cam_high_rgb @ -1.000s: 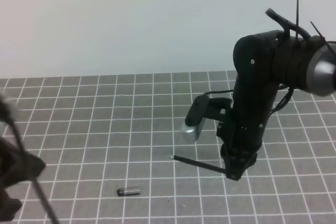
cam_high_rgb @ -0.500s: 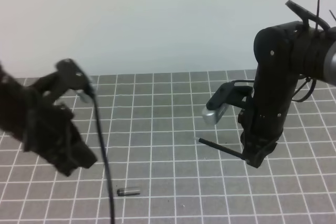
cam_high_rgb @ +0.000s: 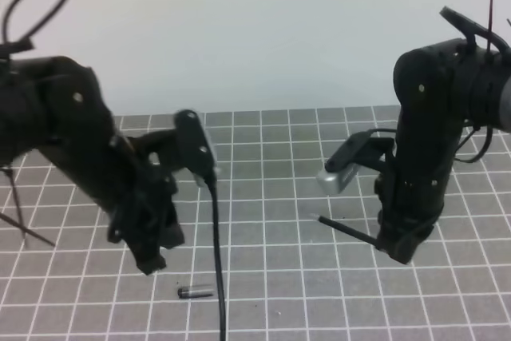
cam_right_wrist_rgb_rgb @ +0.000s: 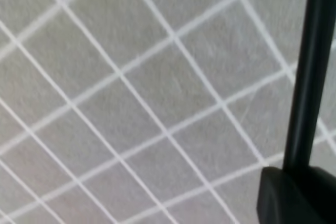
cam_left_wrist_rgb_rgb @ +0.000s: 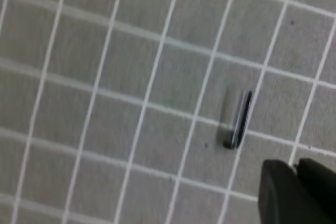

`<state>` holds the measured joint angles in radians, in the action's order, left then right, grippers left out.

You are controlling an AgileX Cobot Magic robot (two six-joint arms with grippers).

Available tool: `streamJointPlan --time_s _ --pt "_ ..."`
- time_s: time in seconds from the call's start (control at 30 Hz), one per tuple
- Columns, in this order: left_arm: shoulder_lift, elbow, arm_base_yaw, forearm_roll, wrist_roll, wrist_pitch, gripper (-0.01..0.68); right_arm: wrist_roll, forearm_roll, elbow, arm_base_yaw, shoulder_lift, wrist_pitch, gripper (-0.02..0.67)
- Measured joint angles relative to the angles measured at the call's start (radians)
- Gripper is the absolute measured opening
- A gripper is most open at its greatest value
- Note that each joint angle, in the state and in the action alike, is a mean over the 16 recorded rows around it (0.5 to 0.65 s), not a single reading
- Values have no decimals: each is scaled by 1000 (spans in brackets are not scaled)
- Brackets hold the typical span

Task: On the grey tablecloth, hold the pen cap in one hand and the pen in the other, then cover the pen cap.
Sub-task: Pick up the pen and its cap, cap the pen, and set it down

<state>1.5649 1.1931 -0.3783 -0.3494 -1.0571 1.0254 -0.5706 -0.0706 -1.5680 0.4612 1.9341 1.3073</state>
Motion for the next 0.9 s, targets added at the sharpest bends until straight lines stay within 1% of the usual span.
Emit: streamJointPlan --time_s 0.23,0.37,0.43,0.57,0.9 --pt "72 0 -56 107 -24 -45 283 2 33 37 -7 -7 0 -4" --pt "125 0 -68 152 -23 -60 340 3 41 47 -17 -7 0 -4" --pt "152 1 -70 170 -21 -65 348 4 43 51 -24 -7 0 -4" --pt "202 2 -71 190 -20 -78 337 5 45 56 -40 -7 0 -4" --pt "289 3 -76 172 -44 -111 327 11 33 57 -82 -7 -1 -3"
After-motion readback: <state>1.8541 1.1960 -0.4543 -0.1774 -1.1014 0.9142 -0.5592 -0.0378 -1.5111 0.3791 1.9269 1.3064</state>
